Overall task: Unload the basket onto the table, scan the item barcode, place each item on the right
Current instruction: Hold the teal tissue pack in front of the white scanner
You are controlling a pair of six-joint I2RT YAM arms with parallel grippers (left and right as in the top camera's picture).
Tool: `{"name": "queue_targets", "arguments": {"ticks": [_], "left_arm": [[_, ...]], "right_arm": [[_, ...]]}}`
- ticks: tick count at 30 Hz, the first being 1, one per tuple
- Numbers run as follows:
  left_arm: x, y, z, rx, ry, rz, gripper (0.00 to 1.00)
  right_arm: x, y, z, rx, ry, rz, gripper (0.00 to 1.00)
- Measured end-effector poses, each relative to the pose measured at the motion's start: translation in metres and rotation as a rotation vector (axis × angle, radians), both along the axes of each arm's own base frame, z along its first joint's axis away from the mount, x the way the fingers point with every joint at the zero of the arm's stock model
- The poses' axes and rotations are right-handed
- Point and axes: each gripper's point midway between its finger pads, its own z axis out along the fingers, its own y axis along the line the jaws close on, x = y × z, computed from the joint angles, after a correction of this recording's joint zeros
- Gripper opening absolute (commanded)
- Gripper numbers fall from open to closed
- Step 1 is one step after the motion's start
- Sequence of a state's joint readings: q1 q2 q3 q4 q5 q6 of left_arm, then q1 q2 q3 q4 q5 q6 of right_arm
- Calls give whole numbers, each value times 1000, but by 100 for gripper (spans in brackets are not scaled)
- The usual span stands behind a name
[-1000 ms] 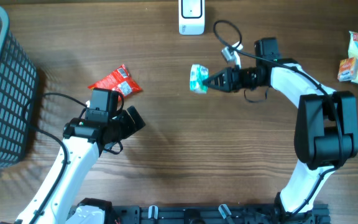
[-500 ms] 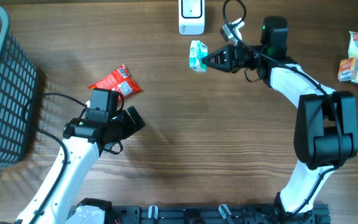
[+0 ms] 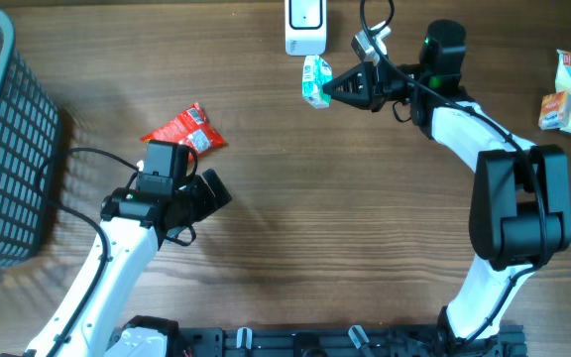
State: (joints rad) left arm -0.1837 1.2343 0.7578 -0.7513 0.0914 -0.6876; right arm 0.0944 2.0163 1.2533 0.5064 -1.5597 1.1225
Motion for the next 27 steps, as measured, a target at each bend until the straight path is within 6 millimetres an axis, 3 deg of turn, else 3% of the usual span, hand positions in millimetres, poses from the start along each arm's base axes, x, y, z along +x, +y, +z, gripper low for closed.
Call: {"name": "queue_targets", "arguments": {"ticks": [14,27], "left_arm": [[0,0,0,0,0,0,100],[0,0,0,0,0,0,100]], "right_arm": [[0,0,0,6,-68,0,4],[2,0,9,33,-374,1,4]]}}
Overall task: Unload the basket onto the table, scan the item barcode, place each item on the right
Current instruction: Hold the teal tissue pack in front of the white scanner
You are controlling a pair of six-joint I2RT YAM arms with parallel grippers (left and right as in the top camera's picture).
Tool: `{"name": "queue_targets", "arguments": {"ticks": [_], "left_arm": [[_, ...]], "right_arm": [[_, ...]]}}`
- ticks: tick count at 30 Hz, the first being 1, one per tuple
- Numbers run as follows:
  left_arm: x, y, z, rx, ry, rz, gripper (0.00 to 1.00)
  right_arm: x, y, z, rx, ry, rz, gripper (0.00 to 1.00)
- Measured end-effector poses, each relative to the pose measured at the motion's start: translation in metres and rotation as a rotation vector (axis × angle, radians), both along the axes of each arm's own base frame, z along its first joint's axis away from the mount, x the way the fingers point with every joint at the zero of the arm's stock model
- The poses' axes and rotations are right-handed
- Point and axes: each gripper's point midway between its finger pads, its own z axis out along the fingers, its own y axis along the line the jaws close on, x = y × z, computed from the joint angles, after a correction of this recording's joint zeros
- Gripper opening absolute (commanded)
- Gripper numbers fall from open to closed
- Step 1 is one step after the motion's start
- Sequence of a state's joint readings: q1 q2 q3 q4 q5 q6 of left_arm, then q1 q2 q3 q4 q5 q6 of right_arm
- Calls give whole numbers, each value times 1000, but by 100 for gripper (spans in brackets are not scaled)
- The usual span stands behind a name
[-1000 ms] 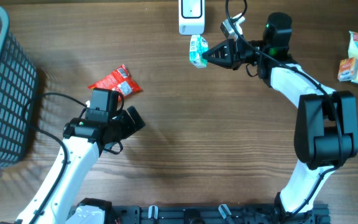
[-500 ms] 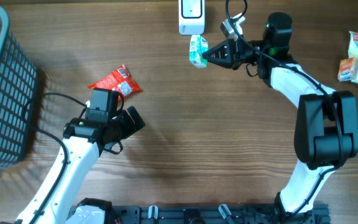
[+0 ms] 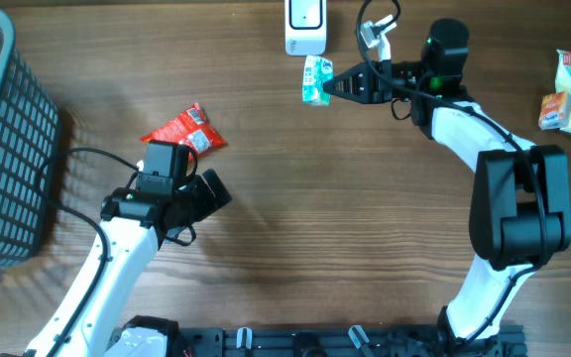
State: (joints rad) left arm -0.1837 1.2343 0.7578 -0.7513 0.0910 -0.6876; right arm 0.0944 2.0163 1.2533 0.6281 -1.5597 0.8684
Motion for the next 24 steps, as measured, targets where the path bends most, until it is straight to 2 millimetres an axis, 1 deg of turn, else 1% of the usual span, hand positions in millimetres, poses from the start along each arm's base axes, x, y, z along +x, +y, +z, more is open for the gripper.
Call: {"name": "queue_targets", "arguments": {"ticks": [3,13,20,24], "left_arm": [[0,0,0,0,0,0,100],[0,0,0,0,0,0,100],[0,0,0,0,0,0,100],[0,0,0,0,0,0,100]], "right_arm": [[0,0,2,3,-31,0,4],[0,0,3,4,-43,0,4],[0,0,4,1,-10,0,4],[2,0,10,1,8,-9,4]]}}
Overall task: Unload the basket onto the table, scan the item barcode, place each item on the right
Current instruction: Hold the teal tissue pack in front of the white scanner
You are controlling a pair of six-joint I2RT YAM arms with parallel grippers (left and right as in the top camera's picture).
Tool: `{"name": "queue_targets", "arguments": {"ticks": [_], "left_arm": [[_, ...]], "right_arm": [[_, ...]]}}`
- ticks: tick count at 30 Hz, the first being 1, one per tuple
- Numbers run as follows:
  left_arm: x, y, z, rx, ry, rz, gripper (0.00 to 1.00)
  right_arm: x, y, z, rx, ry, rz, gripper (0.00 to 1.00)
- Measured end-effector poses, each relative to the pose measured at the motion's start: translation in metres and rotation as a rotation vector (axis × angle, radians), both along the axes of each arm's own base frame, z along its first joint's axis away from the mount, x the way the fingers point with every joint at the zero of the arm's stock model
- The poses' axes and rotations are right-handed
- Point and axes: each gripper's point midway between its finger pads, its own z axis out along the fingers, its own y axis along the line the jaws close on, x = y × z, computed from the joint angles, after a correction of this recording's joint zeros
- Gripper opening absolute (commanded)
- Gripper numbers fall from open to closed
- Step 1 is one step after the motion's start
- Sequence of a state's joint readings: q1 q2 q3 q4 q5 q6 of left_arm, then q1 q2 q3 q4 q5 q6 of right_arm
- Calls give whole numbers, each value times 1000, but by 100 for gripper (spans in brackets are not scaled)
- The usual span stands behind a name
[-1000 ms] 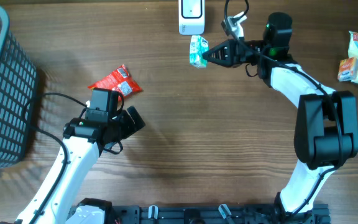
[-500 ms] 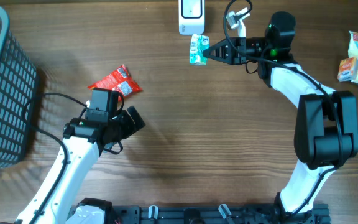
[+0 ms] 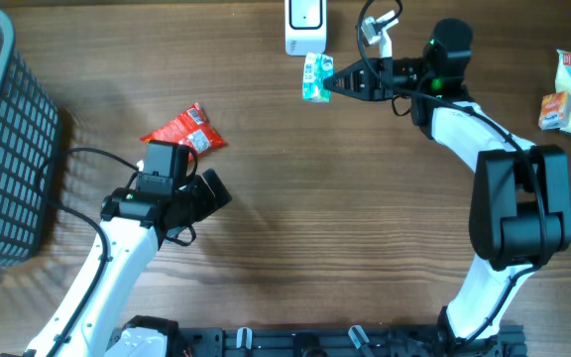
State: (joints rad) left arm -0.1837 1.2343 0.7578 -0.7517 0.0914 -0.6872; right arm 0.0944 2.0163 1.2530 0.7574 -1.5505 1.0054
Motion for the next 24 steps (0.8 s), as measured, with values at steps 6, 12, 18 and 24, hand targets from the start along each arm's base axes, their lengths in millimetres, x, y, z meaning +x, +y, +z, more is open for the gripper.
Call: {"name": "queue_targets", "arguments": {"ticks": [6,12,18,24], "left_arm": [[0,0,0,0,0,0,100],[0,0,0,0,0,0,100],[0,0,0,0,1,0,100],[0,0,-1,1,3,0,100]], "right_arm": [[28,0,10,18,135,-166,5],[56,-5,-11,-4,305,-327,5],[72,-27,-90,-295,570,-579,5],[89,-69,-109,-820,337,-833,5]]}}
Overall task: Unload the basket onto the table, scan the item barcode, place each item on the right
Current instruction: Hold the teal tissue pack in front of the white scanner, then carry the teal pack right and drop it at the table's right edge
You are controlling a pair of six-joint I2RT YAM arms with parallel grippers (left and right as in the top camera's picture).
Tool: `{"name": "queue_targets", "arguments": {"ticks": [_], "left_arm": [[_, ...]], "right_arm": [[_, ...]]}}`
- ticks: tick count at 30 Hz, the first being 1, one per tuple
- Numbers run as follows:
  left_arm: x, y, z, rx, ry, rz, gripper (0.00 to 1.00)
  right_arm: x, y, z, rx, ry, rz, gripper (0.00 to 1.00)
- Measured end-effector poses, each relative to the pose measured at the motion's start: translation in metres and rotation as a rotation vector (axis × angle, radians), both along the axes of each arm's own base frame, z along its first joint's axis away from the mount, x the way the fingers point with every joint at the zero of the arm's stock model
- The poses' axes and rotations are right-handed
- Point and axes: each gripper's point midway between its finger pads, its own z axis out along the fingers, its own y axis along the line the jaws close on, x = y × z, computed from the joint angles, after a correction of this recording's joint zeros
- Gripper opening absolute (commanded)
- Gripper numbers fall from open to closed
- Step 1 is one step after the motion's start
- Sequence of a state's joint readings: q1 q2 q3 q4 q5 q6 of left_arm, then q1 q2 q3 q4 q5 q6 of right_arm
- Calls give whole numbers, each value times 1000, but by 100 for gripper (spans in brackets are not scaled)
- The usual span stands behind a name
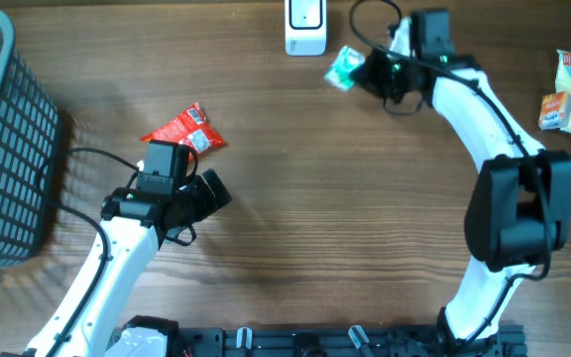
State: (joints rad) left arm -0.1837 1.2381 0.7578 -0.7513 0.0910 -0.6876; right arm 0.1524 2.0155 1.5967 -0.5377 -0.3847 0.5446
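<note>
A small green-and-white packet (pixel 342 67) sits in my right gripper (pixel 355 71), which is shut on it, just right of and below the white barcode scanner (pixel 304 26) at the table's far edge. The packet is tilted and lies beside the scanner, not under it. My left gripper (pixel 216 190) rests low at the left, its jaws apart with nothing between them, a little below a red snack packet (pixel 185 130) that lies flat on the wood.
A dark mesh basket (pixel 3 139) fills the left edge. Yellow and white snack packs lie at the far right edge. The right arm (pixel 484 119) arcs over the right half of the table.
My right gripper has turned and shifted right with the green packet, which was straight below the scanner and now sits tilted to its lower right. The left arm has not moved.
The right gripper held the green packet just below the scanner at all three earlier moments, edging slightly upward toward it. By now the wrist has turned and the packet has moved off to the scanner's right. The left arm and red packet stayed still throughout.
</note>
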Motion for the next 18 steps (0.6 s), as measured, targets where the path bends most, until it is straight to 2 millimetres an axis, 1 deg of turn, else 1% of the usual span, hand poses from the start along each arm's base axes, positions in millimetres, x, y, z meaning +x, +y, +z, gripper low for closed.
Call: {"name": "queue_targets", "arguments": {"ticks": [1,2,3,4,6,7,8,9,11,14,15,18], "left_arm": [[0,0,0,0,0,0,100],[0,0,0,0,0,0,100],[0,0,0,0,0,0,100],[0,0,0,0,0,0,100],[0,0,0,0,0,0,100],[0,0,0,0,0,0,100],[0,0,0,0,1,0,100],[0,0,0,0,1,0,100],[0,0,0,0,1,0,100],[0,0,0,0,1,0,100],[0,0,0,0,1,0,100],[0,0,-1,0,1,0,100]], "right_arm": [[11,-6,9,-141,-81,3,5],[19,-8,17,-248,-145,8,5],[24,-7,24,-343,-203,25,5],[32,-3,35,-474,-288,45,5],[44,12,61,-701,-459,91,5],[47,21,70,-776,-516,116,5],[49,30,80,-839,-571,132,5],[53,42,95,-901,-648,138,5],[58,58,118,-995,-762,143,5],[69,66,138,-1105,-872,140,5],[73,66,139,-1142,-893,145,5],[86,64,133,-1293,-932,209,5]]}}
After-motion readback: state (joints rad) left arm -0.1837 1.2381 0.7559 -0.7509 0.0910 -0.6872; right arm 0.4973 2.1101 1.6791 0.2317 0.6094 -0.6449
